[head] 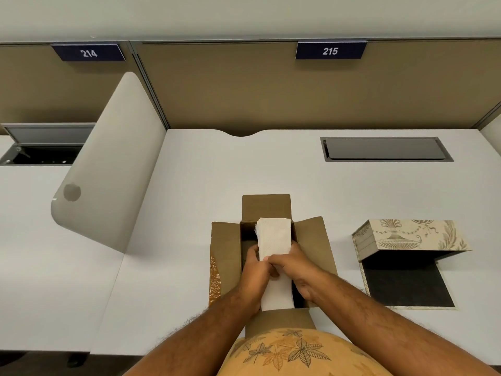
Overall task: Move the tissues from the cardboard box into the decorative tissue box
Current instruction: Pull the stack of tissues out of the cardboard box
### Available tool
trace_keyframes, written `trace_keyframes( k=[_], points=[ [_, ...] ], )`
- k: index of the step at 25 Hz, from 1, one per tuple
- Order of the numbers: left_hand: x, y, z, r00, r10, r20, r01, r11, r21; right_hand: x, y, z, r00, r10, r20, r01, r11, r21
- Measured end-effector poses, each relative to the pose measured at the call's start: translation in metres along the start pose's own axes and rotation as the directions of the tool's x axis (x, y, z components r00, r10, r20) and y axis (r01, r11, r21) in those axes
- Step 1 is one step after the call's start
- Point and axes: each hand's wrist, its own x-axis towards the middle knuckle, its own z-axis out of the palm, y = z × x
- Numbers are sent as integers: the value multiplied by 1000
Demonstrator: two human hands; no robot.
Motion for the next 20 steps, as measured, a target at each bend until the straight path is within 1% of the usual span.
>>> trace_keyframes(
  k=[3, 5, 8, 10, 13, 18, 20],
  points=[
    [-10, 6, -5, 997, 79, 19, -78, 996, -54, -7, -6, -8, 998, -54, 36, 52, 997, 48],
    [-18, 13, -9, 991, 132, 18, -131, 990, -55, -16, -12, -12, 995, -98, 27, 96, 993, 62],
    [-30, 27, -12, 984, 172, 35, -172, 985, -17, -28, -23, -19, 985, -174, -10, 174, 984, 26],
    [-39, 39, -11, 978, 199, 54, -200, 980, 8, -37, -31, -21, 975, -223, -10, 223, 975, 7],
    [-46, 55, -7, 976, 204, 71, -207, 978, 35, -52, -43, -23, 958, -287, -9, 287, 958, 10],
    [-54, 64, -6, 970, 187, 158, -201, 977, 74, -72, -54, -31, 929, -360, -89, 366, 928, 64],
    [-55, 64, 5, 963, 213, 167, -229, 969, 89, -77, -54, -34, 919, -376, -118, 386, 919, 80]
  ],
)
